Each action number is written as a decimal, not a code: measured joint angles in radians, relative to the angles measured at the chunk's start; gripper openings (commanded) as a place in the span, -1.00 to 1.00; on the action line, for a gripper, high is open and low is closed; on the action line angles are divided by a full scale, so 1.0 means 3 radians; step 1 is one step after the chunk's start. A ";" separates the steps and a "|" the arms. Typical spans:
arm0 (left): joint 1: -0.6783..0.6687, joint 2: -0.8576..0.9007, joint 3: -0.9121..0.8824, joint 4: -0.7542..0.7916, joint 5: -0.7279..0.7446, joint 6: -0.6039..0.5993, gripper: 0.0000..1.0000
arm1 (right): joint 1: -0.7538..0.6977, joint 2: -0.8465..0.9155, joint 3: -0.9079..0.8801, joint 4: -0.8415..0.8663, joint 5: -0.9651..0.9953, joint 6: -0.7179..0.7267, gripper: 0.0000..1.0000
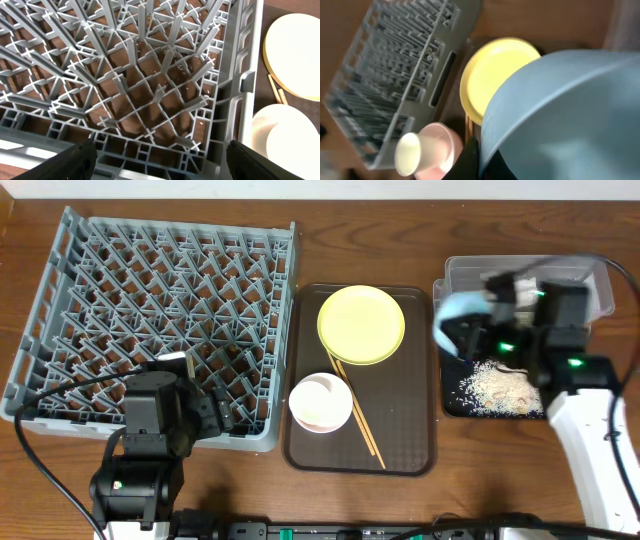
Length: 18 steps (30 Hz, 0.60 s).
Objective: Sort waste into correct bins and load items into the dishwasher
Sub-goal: 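Carry the blue bowl back and set it on the yellow plate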
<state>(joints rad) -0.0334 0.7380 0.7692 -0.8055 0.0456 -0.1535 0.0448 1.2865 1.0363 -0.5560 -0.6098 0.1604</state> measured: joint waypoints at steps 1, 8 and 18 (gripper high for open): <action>0.0000 0.0000 0.0000 0.0001 0.0000 0.0000 0.72 | 0.0137 0.0004 0.0009 0.0069 0.0137 -0.0053 -0.98; 0.0000 0.0000 0.0000 0.0001 0.0000 0.0000 0.72 | 0.1122 0.0401 0.0009 0.0690 0.1141 -0.0373 -0.98; 0.0000 0.0000 0.0001 0.0000 0.0000 0.0000 0.72 | 0.1694 0.1521 0.0009 0.1598 0.1523 -0.0744 -0.95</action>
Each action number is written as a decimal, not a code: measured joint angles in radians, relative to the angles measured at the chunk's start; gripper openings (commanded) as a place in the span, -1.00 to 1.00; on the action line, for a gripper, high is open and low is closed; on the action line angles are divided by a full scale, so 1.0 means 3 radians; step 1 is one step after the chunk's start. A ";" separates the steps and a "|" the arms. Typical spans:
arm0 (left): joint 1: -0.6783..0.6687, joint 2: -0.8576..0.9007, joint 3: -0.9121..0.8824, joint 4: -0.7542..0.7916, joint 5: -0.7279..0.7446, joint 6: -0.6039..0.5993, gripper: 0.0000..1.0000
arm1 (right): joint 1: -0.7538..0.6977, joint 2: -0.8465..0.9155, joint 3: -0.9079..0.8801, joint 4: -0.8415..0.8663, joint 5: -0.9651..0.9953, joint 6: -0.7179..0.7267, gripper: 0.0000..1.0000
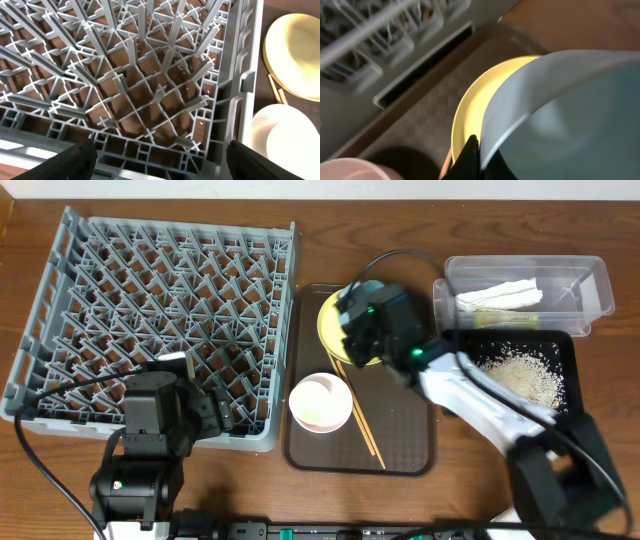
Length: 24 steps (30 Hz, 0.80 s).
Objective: Sort waste into correct bins and load items into the dishwasher
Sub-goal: 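Carry the blue bowl back and set it on the yellow plate, then grasp the white cup with the right gripper and lift it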
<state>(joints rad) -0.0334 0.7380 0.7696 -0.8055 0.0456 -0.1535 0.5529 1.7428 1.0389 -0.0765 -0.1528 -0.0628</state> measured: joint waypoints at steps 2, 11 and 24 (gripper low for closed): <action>0.0000 0.0000 0.0000 0.0001 0.0000 0.0000 0.72 | 0.0025 0.0161 0.0000 0.0065 0.0038 -0.0034 -0.92; 0.0000 0.0000 0.0000 0.0001 0.0000 0.0000 0.72 | 0.0041 0.0238 0.0000 -0.0167 0.0090 -0.0015 0.41; 0.0000 0.0000 0.0000 0.0001 0.0000 0.0000 0.72 | 0.0118 -0.0725 0.0270 -0.0699 -0.0490 0.0315 0.22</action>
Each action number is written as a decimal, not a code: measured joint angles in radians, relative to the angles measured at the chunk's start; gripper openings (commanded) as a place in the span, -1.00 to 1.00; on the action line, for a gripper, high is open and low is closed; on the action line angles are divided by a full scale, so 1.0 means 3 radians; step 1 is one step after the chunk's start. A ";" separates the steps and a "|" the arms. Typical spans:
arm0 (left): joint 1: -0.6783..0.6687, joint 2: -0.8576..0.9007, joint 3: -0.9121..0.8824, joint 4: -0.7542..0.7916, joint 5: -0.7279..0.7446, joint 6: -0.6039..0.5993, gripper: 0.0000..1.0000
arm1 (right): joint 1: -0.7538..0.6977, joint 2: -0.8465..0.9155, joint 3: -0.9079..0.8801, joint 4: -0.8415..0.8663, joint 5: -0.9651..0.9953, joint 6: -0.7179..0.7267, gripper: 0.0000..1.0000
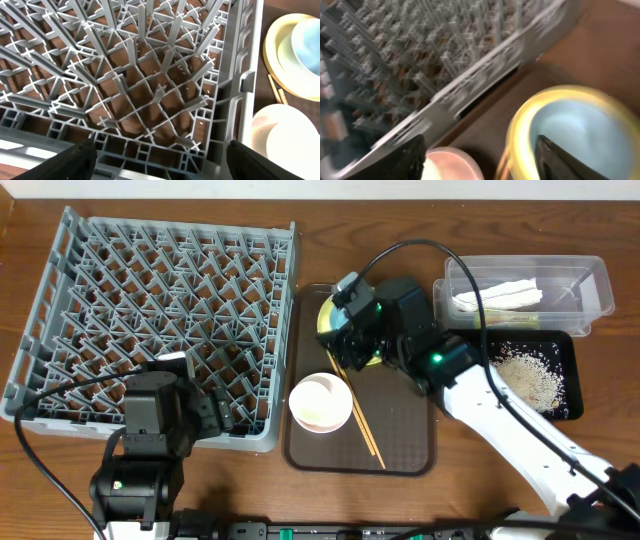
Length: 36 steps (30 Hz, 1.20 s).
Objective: Sort waste into correct bins and load items into the dishwasher
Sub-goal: 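Grasp the white cup with the right gripper and lift it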
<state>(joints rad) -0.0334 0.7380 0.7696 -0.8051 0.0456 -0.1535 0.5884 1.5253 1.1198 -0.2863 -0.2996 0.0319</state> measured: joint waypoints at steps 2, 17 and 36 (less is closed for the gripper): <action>0.0000 0.0000 0.0000 0.0001 0.0000 0.0000 0.72 | 0.0075 0.0020 0.0010 -0.0301 -0.0048 0.0057 0.12; 0.0000 0.0000 0.0000 0.0000 0.0000 0.0000 0.72 | 0.0378 0.0697 -0.0013 -0.0856 -0.0075 0.0295 -0.88; 0.0000 0.0095 0.0003 0.0543 0.1011 -0.0001 0.72 | -0.0600 -0.0050 0.0526 -0.0621 -0.0729 0.0455 -0.97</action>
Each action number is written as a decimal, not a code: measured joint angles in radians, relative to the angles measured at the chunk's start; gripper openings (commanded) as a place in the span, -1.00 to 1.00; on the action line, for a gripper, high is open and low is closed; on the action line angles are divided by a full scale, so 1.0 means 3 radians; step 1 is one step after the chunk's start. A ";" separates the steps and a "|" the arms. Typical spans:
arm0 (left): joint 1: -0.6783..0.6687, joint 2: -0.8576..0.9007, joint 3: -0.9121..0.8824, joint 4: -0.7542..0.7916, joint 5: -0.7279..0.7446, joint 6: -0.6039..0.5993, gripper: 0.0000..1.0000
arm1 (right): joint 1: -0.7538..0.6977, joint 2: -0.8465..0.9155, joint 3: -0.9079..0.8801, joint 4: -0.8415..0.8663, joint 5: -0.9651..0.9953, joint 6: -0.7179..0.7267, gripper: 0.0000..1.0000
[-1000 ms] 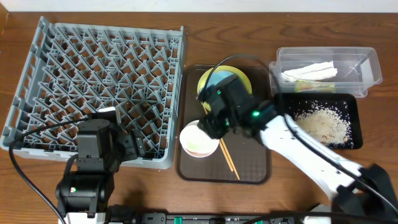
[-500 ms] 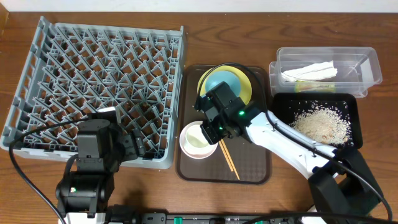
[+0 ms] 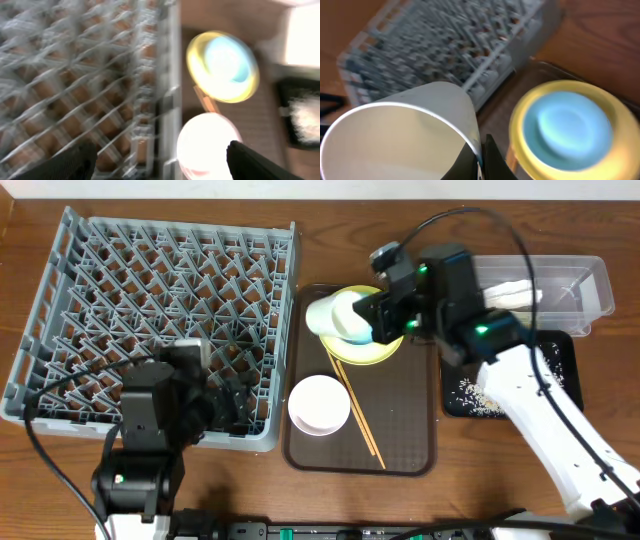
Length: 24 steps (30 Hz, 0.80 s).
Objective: Sort waste into correct bins and load items into the dishwasher
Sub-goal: 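Grasp the white cup with the right gripper and lift it, then hand the white cup from the right gripper to the left gripper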
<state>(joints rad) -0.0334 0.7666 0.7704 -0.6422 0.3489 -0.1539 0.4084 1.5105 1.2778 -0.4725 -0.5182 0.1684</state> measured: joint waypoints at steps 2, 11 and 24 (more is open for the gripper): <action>0.0000 0.0083 0.0003 0.0205 0.0280 -0.0001 0.72 | -0.0055 0.0020 -0.0003 0.0072 -0.0332 0.0057 -0.97; -0.0001 0.0467 0.0009 0.1419 0.1900 -0.0015 0.72 | -0.0093 0.0070 -0.0013 0.0649 -0.1876 0.0318 -0.96; 0.0000 0.0599 0.0009 0.2205 0.2954 -0.0010 0.69 | -0.0102 0.0070 -0.0013 0.0668 -0.2505 0.0416 -0.87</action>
<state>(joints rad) -0.0334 0.9463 0.7731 0.0193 1.2350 -0.1570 0.3779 1.5314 1.2739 -0.2722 -1.2697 0.2932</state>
